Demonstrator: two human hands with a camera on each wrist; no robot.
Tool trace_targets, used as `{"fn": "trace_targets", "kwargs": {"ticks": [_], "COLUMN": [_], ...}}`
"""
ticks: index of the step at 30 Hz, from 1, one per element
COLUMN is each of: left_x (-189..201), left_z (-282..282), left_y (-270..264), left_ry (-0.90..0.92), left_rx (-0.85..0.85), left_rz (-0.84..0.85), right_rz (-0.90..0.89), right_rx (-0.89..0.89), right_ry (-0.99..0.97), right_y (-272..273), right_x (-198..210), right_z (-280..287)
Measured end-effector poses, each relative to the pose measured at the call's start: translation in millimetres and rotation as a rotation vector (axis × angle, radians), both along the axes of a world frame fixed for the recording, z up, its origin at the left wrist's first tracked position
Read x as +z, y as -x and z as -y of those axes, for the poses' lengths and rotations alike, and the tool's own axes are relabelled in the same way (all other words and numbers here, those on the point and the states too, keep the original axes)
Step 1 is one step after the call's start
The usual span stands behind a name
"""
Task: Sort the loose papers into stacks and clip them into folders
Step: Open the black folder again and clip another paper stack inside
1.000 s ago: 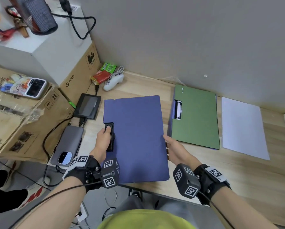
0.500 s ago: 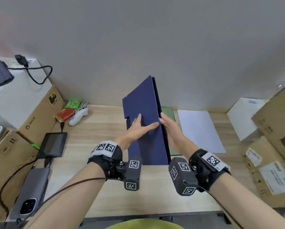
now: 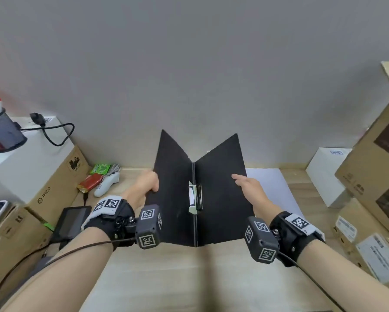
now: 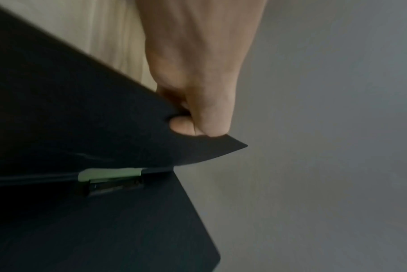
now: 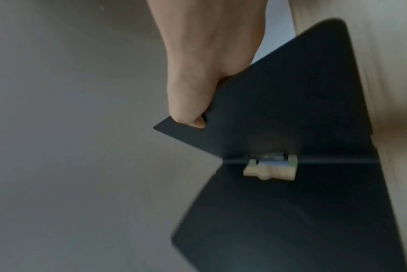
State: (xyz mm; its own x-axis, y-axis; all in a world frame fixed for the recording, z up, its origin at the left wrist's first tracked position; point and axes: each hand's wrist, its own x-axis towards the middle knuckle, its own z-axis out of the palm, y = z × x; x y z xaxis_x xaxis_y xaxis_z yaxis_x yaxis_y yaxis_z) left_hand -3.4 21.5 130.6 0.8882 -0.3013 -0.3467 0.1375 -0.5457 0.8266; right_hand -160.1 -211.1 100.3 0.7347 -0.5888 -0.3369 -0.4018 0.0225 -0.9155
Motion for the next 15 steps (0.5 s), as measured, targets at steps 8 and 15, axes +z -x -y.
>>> {"fn": "trace_targets", "kwargs": {"ticks": [8,15], "left_x": [-54.4,-123.7], "left_z": [-68.6,-78.3], "left_y": [14.1,19.1], "left_ry": [-0.098,-0.165], "left_rx": [0.278,0.431], "left_rz": [0.040,-0.026], "right_rz": [-0.108,-0.276], "right_rx": [-0.058,-0.031], "right_ry": [-0.020,0.011], "right_y": [25.0,49.6], "right_x": [-53.7,-112.5], "right_z": [18.0,27.7]}}
